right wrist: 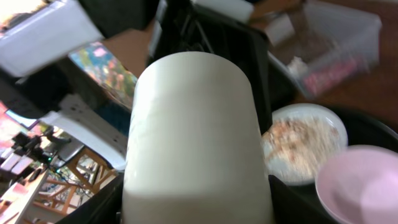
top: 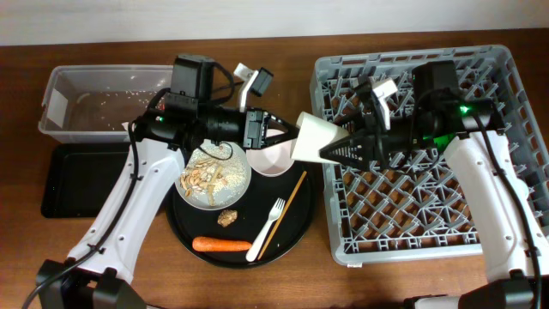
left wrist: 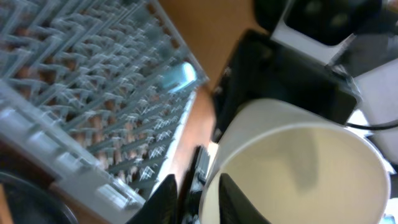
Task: Sort waste into correct bins and load items into the dishwasher rack
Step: 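Place the white cup upside down in the rack with the right gripper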
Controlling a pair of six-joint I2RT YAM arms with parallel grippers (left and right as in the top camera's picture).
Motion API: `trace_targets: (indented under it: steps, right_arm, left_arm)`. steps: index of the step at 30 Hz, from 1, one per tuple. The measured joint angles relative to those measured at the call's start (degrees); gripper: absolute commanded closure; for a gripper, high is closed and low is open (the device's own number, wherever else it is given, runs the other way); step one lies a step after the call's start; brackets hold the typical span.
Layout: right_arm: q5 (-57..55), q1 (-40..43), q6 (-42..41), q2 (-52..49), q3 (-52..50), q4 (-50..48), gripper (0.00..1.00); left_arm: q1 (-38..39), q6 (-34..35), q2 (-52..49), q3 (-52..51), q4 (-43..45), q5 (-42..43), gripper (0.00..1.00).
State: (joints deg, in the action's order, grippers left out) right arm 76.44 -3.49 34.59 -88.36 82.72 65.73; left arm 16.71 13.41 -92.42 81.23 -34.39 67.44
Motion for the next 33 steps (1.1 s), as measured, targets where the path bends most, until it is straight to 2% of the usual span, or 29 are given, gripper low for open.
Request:
trace_targets:
  steps: [2, 3, 5, 7, 11, 14, 20, 21, 22, 29, 33]
  right_arm:
    - [-11.0, -0.1, -7.0, 0.0, 0.0, 0.0, 0.49]
    - [-18.9, 0.5, -11.4, 0.0, 0.0, 1.0, 0.49]
    - [-32.8, 5.2, -19.2, -0.1, 1.4, 4.1, 0.50]
    - [-44.6, 14.5, -26.2, -0.4, 6.5, 7.7, 0.49]
    - [-64.9, 31.6, -36.5, -0.5, 10.7, 6.5, 0.49]
    - [-71.6, 38.8, -44.0, -3.7, 10.9, 0.3, 0.49]
    - [-74.8, 40.7, -48.2, -14.5, 10.9, -6.0, 0.47]
    - [-74.8, 40.7, -48.2, -15.3, 10.9, -6.5, 0.12]
    - [-74.9, 40.7, -48.6, -16.3, 10.9, -7.8, 0.01]
    - [-71.2, 40.8, -48.8, -16.9, 10.9, -9.2, 0.01]
    - [-68.3, 40.9, -48.4, -16.9, 11.7, 0.0, 0.01]
  left_arm:
    - [0.1, -0.2, 0.0, 0.7, -8.9, -14.8, 0.72]
    - [0.0, -0.4, 0.2, 0.6, -18.6, -27.8, 0.72]
    - [-0.1, -0.3, 0.1, 0.4, -28.5, -49.9, 0.72]
    - [-0.1, -0.4, 0.1, 0.4, -30.9, -59.1, 0.72]
    - [-0.1, -0.4, 0.1, 0.4, -30.7, -63.3, 0.72]
    - [-0.1, -0.4, 0.1, 0.4, -30.7, -63.5, 0.72]
    - [-0.1, -0.4, 0.1, 0.4, -30.8, -63.4, 0.72]
    - [-0.1, -0.4, 0.1, 0.4, -30.8, -63.5, 0.72]
    - [-0.1, -0.4, 0.1, 0.4, -30.8, -63.5, 0.72]
    - [-0.1, -0.4, 0.1, 0.4, -30.8, -63.5, 0.72]
    - [-0.1, -0.4, 0.1, 0.4, -30.8, -63.5, 0.71]
